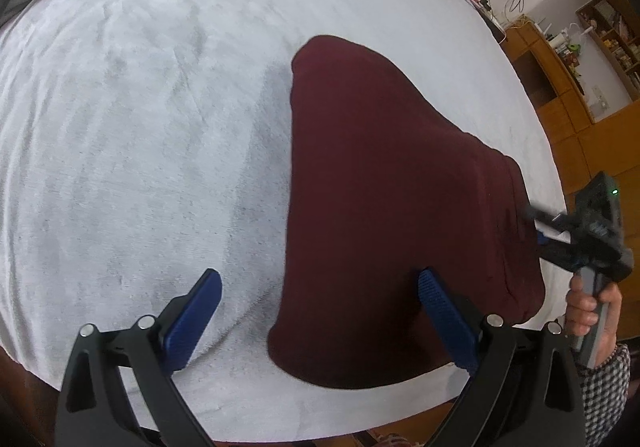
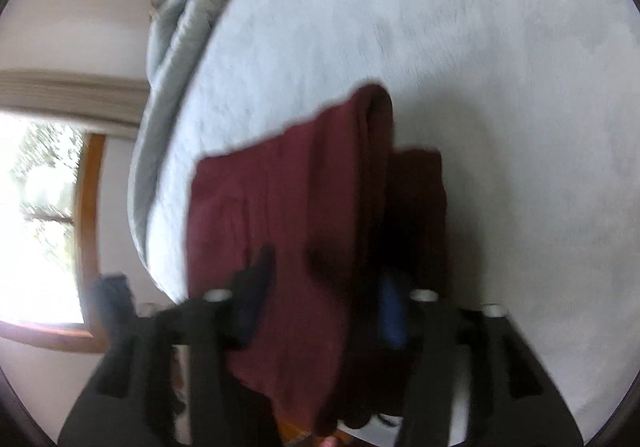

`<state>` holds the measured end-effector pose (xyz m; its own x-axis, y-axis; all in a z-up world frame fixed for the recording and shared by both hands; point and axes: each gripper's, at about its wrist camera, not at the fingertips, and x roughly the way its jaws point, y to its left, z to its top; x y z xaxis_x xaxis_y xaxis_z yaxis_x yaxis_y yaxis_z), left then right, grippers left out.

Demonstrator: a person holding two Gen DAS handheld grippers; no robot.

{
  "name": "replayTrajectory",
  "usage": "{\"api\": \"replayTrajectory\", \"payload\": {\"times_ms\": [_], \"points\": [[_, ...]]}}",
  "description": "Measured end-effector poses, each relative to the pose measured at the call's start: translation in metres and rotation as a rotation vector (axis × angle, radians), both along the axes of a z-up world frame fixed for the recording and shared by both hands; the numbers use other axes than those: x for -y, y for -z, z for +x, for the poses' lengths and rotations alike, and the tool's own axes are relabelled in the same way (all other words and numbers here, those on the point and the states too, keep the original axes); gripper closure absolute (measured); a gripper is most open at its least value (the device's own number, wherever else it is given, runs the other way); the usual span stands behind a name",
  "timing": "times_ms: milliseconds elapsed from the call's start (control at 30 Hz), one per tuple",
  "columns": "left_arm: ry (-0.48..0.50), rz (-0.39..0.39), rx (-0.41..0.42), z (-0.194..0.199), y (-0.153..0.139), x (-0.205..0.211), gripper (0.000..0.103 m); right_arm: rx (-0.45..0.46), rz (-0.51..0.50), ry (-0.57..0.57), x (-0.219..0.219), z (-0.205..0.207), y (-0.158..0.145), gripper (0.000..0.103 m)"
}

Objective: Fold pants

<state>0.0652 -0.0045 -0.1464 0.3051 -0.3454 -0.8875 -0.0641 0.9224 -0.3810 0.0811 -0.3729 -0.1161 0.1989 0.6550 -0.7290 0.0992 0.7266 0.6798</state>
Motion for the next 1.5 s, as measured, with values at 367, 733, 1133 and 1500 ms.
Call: {"api": "replayTrajectory", "payload": {"times_ms": [367,733,1133,1500], "points": [[0.024,0.021,-0.01,0.0,-0.004,0.012,0.004,-0.004,0.059,-0.021,0.009,0.018,-0.01,0.088],[0.049,0.012,-0.035,-0.002,0.01,0.021,0.003,-0.021,-0.041,0.013,0.039,0.026,-0.01,0.087],[0.001,-0.031,-0.063,0.007,0.016,0.005,0.004,-0.052,-0.083,-0.044,0.008,0.03,0.001,0.083],[0.041,-0.007,-0.036,-0.014,0.008,0.006,0.004,-0.024,-0.06,-0.099,0.018,-0.042,-0.025,0.05]]}}
